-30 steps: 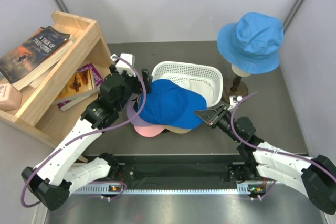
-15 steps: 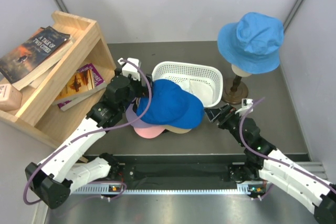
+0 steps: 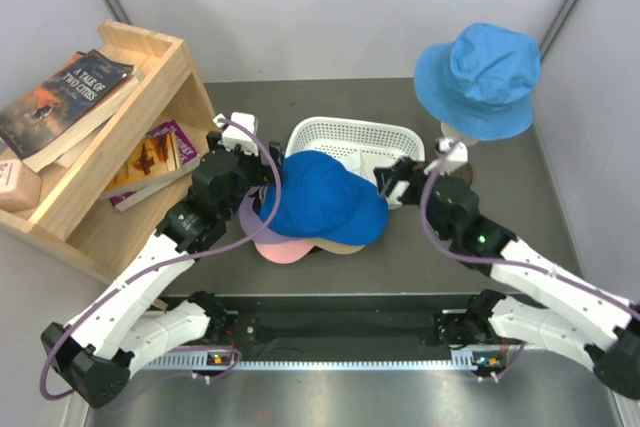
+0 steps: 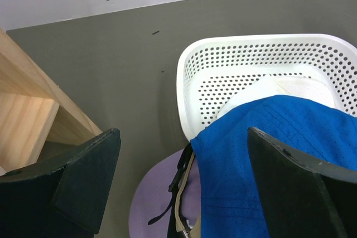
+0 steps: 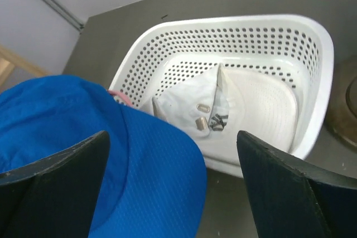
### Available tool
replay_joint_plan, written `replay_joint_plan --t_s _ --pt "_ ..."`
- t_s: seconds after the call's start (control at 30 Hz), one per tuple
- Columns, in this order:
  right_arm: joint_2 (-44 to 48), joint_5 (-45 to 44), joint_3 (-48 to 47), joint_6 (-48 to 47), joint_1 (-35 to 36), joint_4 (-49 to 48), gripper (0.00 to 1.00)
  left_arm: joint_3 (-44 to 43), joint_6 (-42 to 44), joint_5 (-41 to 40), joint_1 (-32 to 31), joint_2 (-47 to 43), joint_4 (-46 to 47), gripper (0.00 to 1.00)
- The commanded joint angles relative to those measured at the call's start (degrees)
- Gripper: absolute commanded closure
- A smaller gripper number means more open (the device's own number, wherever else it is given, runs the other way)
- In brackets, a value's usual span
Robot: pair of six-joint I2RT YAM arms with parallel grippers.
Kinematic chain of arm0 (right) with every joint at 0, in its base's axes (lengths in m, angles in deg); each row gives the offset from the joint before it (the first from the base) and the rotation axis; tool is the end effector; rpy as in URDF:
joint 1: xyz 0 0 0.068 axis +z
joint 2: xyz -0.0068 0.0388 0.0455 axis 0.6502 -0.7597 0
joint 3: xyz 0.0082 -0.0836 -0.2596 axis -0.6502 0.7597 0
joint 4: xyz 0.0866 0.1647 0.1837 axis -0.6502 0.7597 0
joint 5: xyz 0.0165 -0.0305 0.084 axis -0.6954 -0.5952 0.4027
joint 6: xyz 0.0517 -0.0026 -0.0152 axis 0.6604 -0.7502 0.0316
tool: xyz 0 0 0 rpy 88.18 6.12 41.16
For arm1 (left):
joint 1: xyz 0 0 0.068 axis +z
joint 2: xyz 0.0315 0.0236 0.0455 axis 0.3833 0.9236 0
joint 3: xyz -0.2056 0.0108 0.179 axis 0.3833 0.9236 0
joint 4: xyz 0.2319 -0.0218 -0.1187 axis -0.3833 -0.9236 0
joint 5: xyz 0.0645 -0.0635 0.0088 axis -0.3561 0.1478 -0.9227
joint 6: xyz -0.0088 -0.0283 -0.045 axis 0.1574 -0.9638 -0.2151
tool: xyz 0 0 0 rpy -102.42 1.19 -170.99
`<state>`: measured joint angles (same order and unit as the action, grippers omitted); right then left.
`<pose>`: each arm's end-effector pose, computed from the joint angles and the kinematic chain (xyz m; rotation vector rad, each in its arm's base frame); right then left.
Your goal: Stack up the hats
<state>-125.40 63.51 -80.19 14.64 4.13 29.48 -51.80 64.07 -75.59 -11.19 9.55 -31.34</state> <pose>0.1481 0.1257 0.2942 0.1342 1.7403 0.6292 0.1797 -0.1058 0.3620 0.1885 1.7583 -0.1957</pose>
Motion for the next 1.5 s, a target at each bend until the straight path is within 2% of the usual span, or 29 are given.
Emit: replay_joint_plan --t_s 0.0,0.1,0.2,0.4,0.57,0.8,0.93,1.3,1.33,1.37,1.43,1.47 --pt "-14.6 -1.8 -16.9 -7.4 0.1 1.7 0.03 0.6 0.9 -0.9 0.1 -0.5 3.5 0.01" --pt "-25.4 -1.1 -26.4 -7.0 -1.6 7.4 0.02 0.6 0.9 -0.9 0.1 -0.4 3.2 0.01" --pt "-32.5 -0.3 -31.1 -5.7 -4.2 5.8 0.0 0.8 0.8 -1.2 0.1 -1.0 3.1 0.01" --pt "-46.5 -1.0 -40.1 -0.7 -7.9 13.6 0.0 1.1 0.9 -1.2 0.1 -1.9 3.1 0.01" --pt "-53.9 0.9 -39.9 4.8 -11.0 14.5 0.0 1.1 0.6 -0.7 0.1 -2.2 3.1 0.01" --pt "-59.6 1.1 -38.8 9.6 -13.1 12.8 0.0 1.2 0.4 0.1 0.1 -1.4 3.1 0.01" --pt "-61.5 -2.5 -36.4 12.3 -13.3 12.2 0.0 1.2 0.4 0.1 0.1 -1.1 3.1 0.01" --pt "-69.0 -1.1 -38.4 13.8 -13.7 12.1 0.0 1.5 0.8 -0.3 0.1 -1.0 3.2 0.01" --pt "-69.1 -0.4 -38.1 13.9 -13.7 11.8 0.02 1.6 0.8 -0.6 0.1 -1.0 3.3 0.01" --pt "-69.0 -0.1 -37.8 13.6 -13.7 11.3 0.11 1.7 0.8 -0.7 0.1 -1.1 3.3 0.01" --pt "-67.8 0.9 -36.3 13.6 -13.7 9.9 0.19 1.8 1.0 -0.8 0.2 -1.3 3.6 0.01" --pt "-67.2 1.2 -35.9 13.3 -13.7 9.4 0.27 1.8 0.9 -0.7 0.1 -1.3 3.6 0.01"
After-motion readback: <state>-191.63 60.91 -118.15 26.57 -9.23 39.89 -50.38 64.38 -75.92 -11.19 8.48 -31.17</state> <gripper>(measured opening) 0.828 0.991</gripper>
